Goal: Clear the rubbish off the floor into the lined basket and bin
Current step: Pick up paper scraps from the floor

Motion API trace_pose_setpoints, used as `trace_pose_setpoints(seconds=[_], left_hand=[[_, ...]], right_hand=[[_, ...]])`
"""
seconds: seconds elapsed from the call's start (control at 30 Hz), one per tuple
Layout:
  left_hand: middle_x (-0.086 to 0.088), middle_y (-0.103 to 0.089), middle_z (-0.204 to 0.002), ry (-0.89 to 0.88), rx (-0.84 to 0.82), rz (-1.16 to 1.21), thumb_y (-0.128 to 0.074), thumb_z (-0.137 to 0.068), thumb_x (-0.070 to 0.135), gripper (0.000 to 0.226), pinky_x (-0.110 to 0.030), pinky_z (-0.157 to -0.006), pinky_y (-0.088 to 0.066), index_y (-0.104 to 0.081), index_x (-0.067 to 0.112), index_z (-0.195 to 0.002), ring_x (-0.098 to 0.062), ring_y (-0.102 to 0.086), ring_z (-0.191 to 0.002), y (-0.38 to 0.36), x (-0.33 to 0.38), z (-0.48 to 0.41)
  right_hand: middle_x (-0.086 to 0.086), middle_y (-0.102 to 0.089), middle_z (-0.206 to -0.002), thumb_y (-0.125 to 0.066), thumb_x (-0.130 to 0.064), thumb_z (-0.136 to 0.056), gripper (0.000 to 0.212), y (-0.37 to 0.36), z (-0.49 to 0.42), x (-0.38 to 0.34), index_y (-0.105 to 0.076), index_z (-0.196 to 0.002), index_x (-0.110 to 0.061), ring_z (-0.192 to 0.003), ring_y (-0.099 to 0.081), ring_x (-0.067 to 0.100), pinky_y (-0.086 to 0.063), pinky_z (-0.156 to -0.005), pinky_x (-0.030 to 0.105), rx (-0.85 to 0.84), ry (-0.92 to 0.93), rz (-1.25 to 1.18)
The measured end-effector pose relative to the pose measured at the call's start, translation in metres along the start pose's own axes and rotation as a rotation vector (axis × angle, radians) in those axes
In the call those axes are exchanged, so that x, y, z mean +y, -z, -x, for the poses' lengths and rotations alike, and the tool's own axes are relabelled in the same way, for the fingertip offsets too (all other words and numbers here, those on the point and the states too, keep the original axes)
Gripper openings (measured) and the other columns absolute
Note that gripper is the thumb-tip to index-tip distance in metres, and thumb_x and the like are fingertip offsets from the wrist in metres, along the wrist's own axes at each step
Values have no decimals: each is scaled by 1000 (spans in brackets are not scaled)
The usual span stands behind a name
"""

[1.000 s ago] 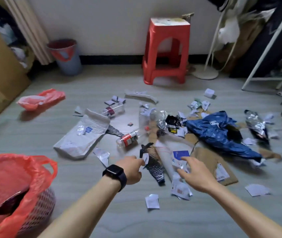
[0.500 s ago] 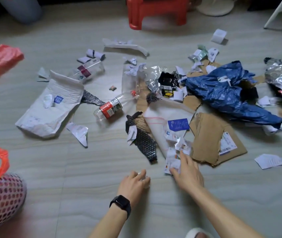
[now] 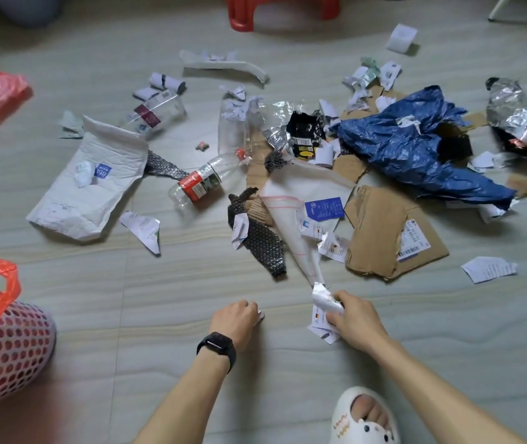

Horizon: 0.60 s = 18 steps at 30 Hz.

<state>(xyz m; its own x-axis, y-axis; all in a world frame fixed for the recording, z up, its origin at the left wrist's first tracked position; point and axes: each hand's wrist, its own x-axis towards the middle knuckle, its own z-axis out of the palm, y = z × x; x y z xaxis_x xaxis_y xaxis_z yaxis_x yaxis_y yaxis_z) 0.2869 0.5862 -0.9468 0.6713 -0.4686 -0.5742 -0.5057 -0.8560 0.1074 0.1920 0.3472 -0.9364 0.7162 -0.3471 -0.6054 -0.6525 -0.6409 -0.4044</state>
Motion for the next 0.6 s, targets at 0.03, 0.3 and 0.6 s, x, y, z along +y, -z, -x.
trace_pose_setpoints(seconds=[0.03,0.3,0.6], left_hand=[[-6,-61,-113,-2,-2,8,-32,-104,46,39,-39,-76,-47,-56,17,-112,-32,-59,-108,4,-2,-1],[-9,-41,-142,-138,165,-10,-41,-100,48,40,-38,-97,-37,-57,15,-117,-30,-39,-128,61,13,-49],[-10,-7,-163,-165,47,-66,-35,-104,18,32,-43,-112,-29,-47,20,-134,-32,-8,-150,26,36,-73]], right_hand=[[2,-66,-84,-63,-24,-83,7,8,-1,-1,-57,-80,-23,-90,-59,32,-34,-63,33,9,22,-9],[-1,-47,-136,-65,-31,-90,21,81,-67,-20,-74,-108,-26,-127,-33,22,-35,-103,34,116,223,188],[-4,-48,-143,-53,-20,-93,34,43,-94,-18,-61,-126,-22,-134,-37,19,-32,-104,35,172,162,418]])
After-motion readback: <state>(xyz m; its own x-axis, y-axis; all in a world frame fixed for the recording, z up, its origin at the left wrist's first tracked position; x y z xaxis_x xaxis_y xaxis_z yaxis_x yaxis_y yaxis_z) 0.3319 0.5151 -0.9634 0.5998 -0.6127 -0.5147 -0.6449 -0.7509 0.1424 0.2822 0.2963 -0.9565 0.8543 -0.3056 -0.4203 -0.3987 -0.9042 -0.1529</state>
